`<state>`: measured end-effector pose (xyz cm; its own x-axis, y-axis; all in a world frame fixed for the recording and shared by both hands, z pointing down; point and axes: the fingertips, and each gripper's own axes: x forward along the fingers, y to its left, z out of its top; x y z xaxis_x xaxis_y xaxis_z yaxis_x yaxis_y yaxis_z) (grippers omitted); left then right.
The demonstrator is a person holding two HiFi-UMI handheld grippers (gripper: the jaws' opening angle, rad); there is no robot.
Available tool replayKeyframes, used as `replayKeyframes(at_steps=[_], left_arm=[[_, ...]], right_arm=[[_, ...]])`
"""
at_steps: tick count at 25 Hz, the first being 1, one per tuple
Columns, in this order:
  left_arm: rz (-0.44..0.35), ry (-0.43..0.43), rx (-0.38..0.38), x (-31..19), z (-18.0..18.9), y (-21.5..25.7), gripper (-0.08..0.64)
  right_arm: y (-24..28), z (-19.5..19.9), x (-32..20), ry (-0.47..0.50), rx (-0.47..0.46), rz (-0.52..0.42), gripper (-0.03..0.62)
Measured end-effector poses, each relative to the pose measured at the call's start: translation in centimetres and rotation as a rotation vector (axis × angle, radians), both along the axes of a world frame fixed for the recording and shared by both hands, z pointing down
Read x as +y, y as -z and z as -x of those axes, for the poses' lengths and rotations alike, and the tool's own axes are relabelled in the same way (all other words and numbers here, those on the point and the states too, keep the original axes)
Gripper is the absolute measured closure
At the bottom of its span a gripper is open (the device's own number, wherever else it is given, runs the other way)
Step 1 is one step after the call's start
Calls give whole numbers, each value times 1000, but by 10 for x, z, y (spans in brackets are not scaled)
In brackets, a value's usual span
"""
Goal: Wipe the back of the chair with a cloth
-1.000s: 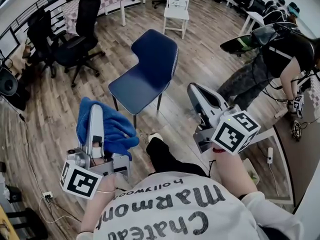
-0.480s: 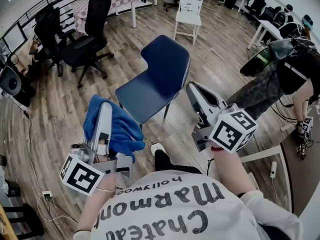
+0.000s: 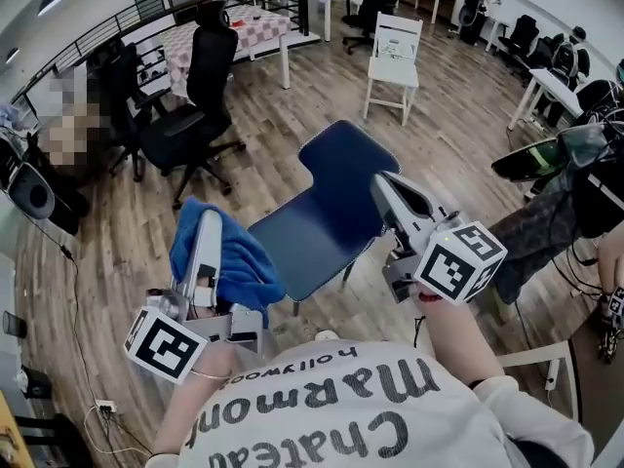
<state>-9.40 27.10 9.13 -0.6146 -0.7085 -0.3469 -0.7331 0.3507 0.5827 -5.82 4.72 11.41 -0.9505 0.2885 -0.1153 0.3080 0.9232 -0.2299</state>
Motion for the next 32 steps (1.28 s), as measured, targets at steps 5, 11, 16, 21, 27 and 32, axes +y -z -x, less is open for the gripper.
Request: replayKeyframes(at_steps=[5, 11, 16, 21, 27, 32], left_arm=[[-10, -15, -10, -31, 63, -1, 528], [37, -61, -54, -60, 110, -15, 528], [88, -113, -52, -78, 134, -39, 528], [190, -195, -27, -89, 163, -66, 528], [227, -366, -4, -102, 220, -77, 528], [222, -521, -65, -110, 270, -63, 527]], right_arm=[[-8, 61, -36, -18, 12, -7, 580], [-25, 118, -70, -37, 38, 24, 580], [-65, 145, -77, -29, 120, 68, 580], [-108, 173, -76, -82, 224, 124, 580], [-117, 197, -74, -237, 223, 174, 580], [-115, 209, -71, -421, 195, 225, 580]])
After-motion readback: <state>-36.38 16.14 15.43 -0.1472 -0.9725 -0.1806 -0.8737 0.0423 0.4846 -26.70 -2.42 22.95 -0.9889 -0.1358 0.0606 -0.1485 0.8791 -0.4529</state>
